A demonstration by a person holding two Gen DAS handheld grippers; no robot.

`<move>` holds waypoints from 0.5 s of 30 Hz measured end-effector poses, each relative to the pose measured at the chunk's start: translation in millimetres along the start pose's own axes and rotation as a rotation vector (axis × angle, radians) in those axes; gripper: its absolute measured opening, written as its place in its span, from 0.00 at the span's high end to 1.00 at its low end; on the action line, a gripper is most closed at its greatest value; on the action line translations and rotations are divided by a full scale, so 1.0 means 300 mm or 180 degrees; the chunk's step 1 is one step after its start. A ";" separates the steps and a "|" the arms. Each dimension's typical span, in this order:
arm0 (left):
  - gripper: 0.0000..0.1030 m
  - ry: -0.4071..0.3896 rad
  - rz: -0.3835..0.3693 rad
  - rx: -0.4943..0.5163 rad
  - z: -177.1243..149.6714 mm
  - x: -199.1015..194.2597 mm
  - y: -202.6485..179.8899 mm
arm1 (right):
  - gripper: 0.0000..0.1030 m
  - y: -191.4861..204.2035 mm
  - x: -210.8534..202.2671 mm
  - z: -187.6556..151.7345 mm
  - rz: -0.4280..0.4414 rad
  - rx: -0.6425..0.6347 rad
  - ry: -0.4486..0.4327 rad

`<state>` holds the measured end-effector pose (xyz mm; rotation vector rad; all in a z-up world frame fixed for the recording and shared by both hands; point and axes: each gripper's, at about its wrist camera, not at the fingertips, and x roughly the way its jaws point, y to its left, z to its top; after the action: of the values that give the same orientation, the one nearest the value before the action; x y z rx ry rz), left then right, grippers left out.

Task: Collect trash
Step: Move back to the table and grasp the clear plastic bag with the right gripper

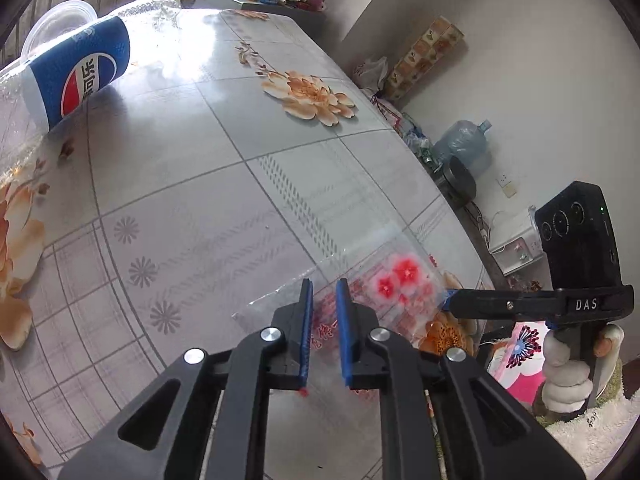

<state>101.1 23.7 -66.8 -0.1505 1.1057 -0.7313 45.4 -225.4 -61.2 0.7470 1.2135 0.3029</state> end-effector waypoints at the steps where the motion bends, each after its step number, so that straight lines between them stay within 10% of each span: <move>1: 0.89 -0.0010 -0.0010 -0.0023 0.000 -0.003 0.002 | 0.61 0.010 0.007 0.014 0.0020 -0.0005 -0.0045; 15: 0.89 -0.0213 0.0079 -0.0165 -0.005 -0.032 0.022 | 0.94 0.058 0.077 0.058 -0.0002 -0.0188 -0.0111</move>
<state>100.6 34.9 -63.3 -0.2035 1.0613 -0.6712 72.5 -205.4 -63.8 0.6980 1.1672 0.3226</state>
